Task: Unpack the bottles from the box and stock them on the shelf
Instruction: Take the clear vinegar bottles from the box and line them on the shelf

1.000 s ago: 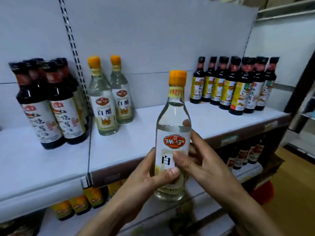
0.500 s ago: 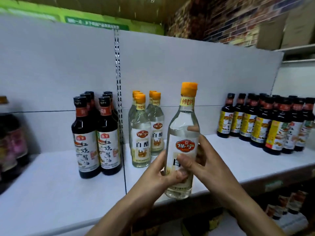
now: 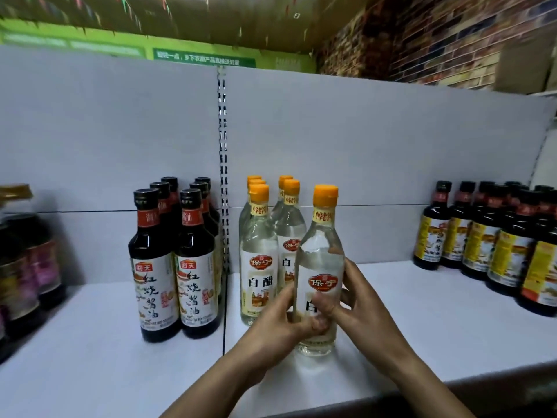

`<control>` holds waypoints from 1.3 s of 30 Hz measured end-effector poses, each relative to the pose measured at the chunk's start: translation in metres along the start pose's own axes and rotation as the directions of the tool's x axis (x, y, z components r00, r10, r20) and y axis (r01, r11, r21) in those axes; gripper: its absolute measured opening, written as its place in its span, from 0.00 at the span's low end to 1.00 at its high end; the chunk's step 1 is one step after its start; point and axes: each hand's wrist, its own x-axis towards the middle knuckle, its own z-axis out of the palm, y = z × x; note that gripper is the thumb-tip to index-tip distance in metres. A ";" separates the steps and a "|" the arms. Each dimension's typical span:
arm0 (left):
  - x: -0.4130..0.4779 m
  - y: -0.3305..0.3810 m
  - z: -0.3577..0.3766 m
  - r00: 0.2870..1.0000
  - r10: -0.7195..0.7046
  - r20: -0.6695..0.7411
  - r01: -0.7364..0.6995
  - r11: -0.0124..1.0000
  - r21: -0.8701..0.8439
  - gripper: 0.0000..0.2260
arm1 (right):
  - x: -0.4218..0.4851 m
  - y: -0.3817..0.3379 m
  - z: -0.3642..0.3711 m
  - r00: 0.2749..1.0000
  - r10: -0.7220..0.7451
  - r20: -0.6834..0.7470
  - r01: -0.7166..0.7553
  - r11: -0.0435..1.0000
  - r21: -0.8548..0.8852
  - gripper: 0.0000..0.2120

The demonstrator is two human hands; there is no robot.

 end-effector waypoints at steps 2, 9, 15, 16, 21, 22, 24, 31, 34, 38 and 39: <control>0.007 -0.002 0.002 1.000 -0.013 -0.024 0.014 1.000 0.012 0.22 | 0.006 0.010 -0.004 1.000 0.005 -0.001 -0.005 1.000 0.013 0.28; 0.023 -0.003 -0.005 0.987 -0.024 -0.156 0.042 0.992 0.115 0.22 | 0.028 0.035 -0.006 0.999 0.047 0.027 -0.049 0.994 0.093 0.28; 0.013 -0.007 -0.022 0.927 0.118 -0.356 0.030 0.923 0.384 0.21 | 0.046 0.045 -0.008 0.995 0.049 0.087 -0.055 0.996 0.065 0.25; 0.010 -0.007 -0.025 0.915 0.144 -0.378 0.026 0.912 0.410 0.20 | 0.049 0.046 -0.008 0.994 0.049 0.101 -0.054 0.997 0.053 0.25; 0.002 -0.006 -0.038 0.819 0.275 -0.504 0.018 0.865 0.501 0.10 | 0.062 0.047 -0.006 0.987 0.053 0.155 -0.046 0.998 -0.048 0.27; 0.002 -0.007 -0.040 0.801 0.291 -0.524 0.030 0.854 0.520 0.11 | 0.063 0.046 -0.005 0.985 0.060 0.161 -0.051 0.997 -0.055 0.27; 0.003 -0.012 -0.047 0.780 0.318 -0.540 0.057 0.822 0.566 0.14 | 0.066 0.046 -0.003 0.985 0.072 0.155 -0.063 0.996 -0.059 0.27; 0.012 -0.027 -0.056 0.866 0.240 -0.439 0.063 0.818 0.571 0.40 | 0.072 0.045 0.005 0.990 0.093 0.111 -0.078 0.988 -0.131 0.39; 0.019 -0.031 -0.059 0.891 0.173 -0.420 0.061 0.871 0.488 0.40 | 0.074 0.050 0.009 0.993 0.079 0.090 -0.067 0.988 -0.137 0.41; 0.028 -0.035 -0.064 0.915 0.123 -0.384 0.053 0.907 0.417 0.39 | 0.078 0.049 0.010 0.989 0.084 0.119 -0.072 0.993 -0.095 0.35; 0.029 -0.035 -0.065 0.919 0.123 -0.375 0.047 0.909 0.414 0.38 | 0.078 0.047 0.011 0.988 0.087 0.125 -0.078 0.994 -0.074 0.34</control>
